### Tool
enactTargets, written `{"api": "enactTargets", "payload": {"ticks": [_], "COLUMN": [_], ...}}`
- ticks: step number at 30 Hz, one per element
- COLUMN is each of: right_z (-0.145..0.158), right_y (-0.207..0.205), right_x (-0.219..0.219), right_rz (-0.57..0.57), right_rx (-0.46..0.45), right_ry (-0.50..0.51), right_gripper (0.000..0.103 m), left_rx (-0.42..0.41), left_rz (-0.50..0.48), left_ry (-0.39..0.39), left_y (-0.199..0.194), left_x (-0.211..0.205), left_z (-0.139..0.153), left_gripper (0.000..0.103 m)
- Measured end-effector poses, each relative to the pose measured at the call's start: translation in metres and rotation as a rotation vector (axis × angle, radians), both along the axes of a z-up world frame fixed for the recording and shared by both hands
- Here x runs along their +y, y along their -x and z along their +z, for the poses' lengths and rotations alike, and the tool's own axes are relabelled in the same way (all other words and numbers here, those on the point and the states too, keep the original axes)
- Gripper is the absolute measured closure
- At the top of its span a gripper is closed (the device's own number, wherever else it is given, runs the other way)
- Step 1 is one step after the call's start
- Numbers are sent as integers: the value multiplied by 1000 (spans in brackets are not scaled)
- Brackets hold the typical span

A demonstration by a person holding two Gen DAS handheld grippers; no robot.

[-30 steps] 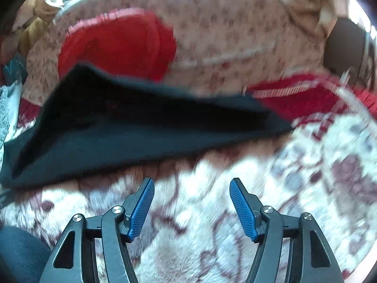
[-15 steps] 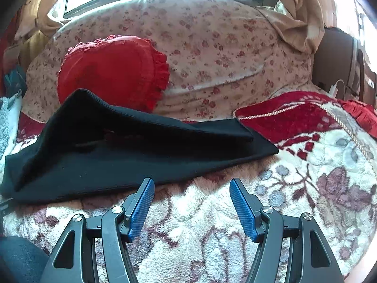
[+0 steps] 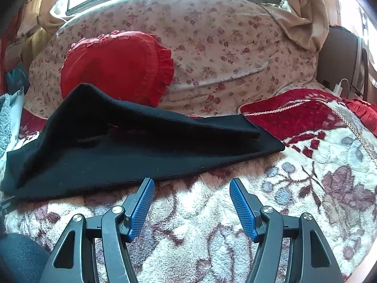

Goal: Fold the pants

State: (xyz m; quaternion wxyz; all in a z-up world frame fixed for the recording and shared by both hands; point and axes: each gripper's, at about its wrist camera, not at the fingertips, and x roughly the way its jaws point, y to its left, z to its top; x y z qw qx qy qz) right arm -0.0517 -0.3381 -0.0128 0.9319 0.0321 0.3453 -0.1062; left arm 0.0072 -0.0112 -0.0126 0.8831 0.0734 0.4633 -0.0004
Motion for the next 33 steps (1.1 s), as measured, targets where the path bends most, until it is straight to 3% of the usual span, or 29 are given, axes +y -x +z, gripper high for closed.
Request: {"api": "enactTargets", "payload": {"ticks": [33], "right_z": [-2], "right_y": [0], "right_x": [0], "right_rz": [13], "right_rx": [4], "right_ry": [-7], "right_gripper": [39], "left_rx": [7], "left_rz": [0], "left_ry": [3], "left_y": [1], "left_x": [3], "left_z": [-3], "left_gripper": [2]}}
